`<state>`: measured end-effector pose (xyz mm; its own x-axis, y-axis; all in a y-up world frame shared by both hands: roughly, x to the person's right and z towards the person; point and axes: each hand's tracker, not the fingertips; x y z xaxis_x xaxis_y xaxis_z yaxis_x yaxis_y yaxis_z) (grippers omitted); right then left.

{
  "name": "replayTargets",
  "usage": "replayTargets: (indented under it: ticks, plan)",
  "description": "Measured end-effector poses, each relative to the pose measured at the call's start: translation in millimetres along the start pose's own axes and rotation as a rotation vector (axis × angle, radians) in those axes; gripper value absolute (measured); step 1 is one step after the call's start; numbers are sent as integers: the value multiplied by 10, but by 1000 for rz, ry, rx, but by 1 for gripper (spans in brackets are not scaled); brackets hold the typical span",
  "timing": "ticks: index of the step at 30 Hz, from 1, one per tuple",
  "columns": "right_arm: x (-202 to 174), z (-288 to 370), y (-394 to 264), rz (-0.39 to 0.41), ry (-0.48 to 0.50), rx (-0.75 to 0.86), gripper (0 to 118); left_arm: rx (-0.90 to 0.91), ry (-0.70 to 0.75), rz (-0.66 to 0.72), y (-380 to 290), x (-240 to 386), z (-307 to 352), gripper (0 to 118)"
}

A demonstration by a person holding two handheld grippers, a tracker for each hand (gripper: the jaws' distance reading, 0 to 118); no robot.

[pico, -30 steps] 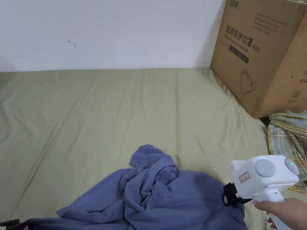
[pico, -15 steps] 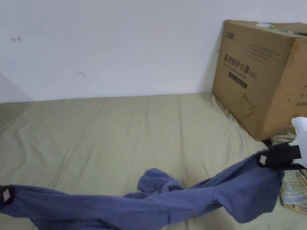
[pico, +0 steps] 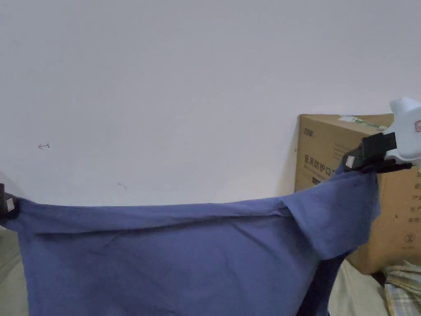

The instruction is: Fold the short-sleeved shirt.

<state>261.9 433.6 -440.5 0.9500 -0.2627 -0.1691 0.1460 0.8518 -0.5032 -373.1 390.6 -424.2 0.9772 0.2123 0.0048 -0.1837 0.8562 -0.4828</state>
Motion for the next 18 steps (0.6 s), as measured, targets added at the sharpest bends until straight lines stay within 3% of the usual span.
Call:
replayTargets:
  ticks: [18]
  plan:
    - [-411, -1464, 1772, 99, -173, 170, 1, 174, 127, -16, 1472, 134, -1423, 0]
